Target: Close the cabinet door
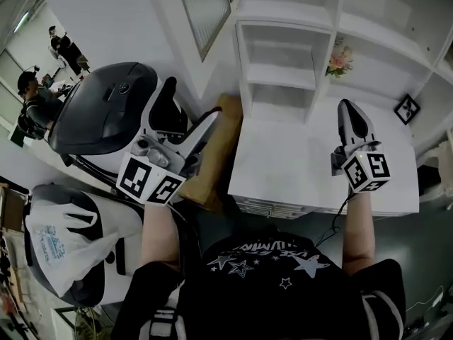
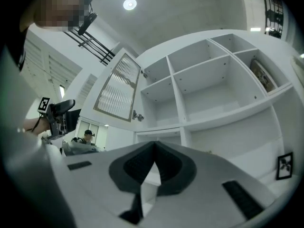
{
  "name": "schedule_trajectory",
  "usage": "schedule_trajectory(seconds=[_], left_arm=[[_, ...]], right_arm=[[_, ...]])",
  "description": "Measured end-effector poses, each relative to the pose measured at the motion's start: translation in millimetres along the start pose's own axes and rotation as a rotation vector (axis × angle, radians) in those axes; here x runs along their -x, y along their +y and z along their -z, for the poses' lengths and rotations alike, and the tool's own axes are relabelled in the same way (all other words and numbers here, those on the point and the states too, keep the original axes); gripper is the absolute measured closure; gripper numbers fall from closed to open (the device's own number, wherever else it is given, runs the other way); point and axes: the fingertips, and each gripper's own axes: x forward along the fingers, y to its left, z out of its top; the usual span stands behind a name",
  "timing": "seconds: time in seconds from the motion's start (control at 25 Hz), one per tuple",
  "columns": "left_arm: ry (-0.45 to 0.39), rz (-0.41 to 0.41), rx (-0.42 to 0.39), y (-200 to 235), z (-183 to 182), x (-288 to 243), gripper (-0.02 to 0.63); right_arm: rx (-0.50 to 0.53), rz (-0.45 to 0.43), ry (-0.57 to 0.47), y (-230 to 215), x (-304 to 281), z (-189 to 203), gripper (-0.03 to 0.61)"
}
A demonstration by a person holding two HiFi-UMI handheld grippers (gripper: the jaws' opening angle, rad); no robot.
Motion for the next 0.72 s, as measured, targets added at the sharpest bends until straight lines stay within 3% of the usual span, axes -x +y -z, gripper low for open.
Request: schedule_trajectory(seconds=[0.2, 0.36, 0.56, 0.72], left_arm=[[-0.018, -0.053, -0.047, 7, -19, -17, 0.176], [0.010, -0.119, -0.060, 13, -19, -26, 0.218], [0.001, -0.197, -0.091, 7, -25, -33, 0.376], [0.027, -0.226, -0.096, 7, -22, -39, 0.413]], right_arm=[[-0.005, -0.070, -0.005, -11, -12, 2, 0.574], [-0.005, -0.123, -0.022, -15, -21, -2, 0.574], [-0.026, -0.164, -0.047, -20, -28, -10, 0.574], [-0.049, -0.181, -0.058, -14, -31, -8, 0.574]])
